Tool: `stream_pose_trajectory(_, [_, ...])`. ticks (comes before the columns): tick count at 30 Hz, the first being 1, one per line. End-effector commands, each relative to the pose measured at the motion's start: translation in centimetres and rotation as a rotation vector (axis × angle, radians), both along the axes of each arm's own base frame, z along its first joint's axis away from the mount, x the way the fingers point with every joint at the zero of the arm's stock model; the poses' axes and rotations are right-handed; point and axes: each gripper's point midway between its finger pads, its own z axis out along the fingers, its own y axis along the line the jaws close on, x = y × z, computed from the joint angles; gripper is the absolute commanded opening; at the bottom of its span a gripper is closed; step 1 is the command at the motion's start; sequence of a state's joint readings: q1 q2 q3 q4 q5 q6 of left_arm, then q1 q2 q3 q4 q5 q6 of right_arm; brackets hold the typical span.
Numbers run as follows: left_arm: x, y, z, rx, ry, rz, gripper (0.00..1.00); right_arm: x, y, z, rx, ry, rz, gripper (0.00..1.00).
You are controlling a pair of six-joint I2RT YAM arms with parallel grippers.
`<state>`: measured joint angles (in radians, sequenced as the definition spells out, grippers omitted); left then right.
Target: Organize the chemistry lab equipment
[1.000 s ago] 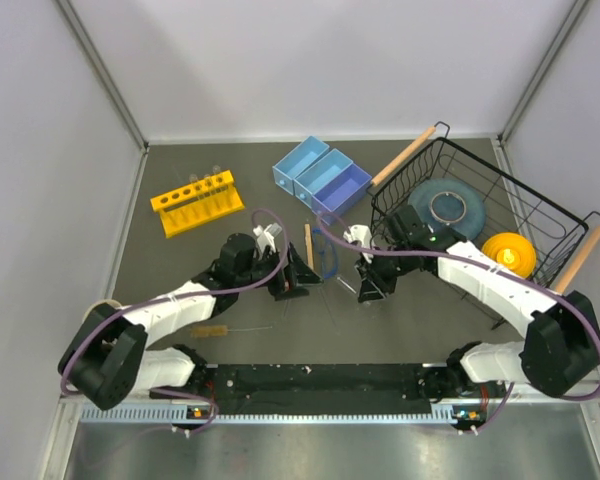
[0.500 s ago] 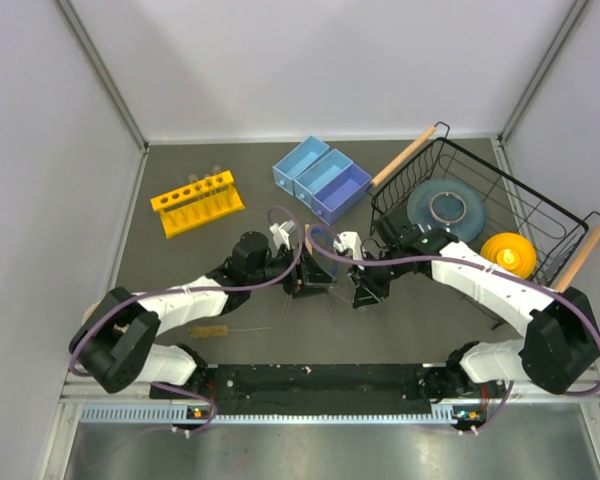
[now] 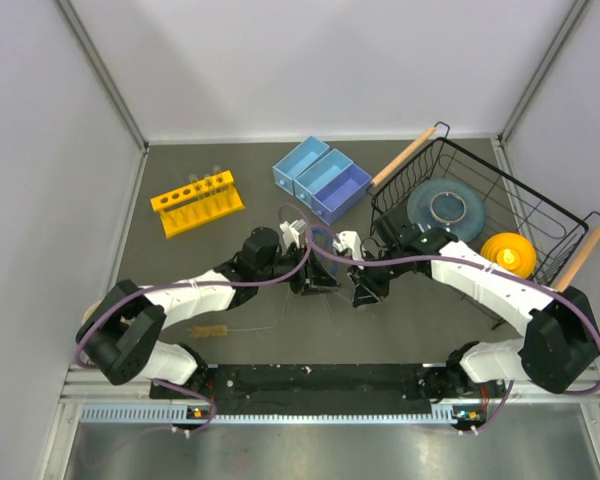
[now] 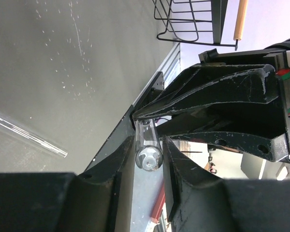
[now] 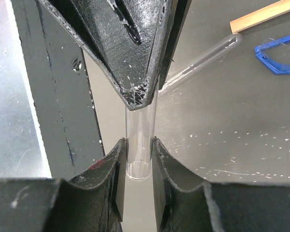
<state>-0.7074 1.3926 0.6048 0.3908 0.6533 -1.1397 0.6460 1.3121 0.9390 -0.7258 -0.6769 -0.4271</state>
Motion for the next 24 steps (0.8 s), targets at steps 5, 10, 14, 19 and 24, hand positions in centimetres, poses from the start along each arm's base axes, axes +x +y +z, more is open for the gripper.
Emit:
stream_pose_trajectory(5, [-0.1,-0.3,1.7,-0.004,-0.075,-0.04,0.08,0.8,1.0,1.3,0.031,-0.057,0.03,0.22])
stream_pose_trajectory(10, [0.2,2.4,0.1,0.166,-0.09,0.001,0.06,1.9,0.7,2.0,-0.003,-0.093,-0.001,0.67])
stream_pose_trajectory(14, [1.9,7.5,0.0,0.316,-0.127,0.11,0.06,3.4,-0.1,3.3,0.0,-0.132,-0.041,0.91])
stream_pose_trajectory(19, [5.8,17.7,0.7,0.555,-0.158,0.363,0.06,4.4,-1.5,4.3,0.034,-0.157,-0.087,0.99])
stream_pose_trajectory(24, [9.9,26.4,3.2,0.842,-0.237,0.582,0.07,3.6,-1.9,3.6,0.048,-0.142,-0.07,0.99])
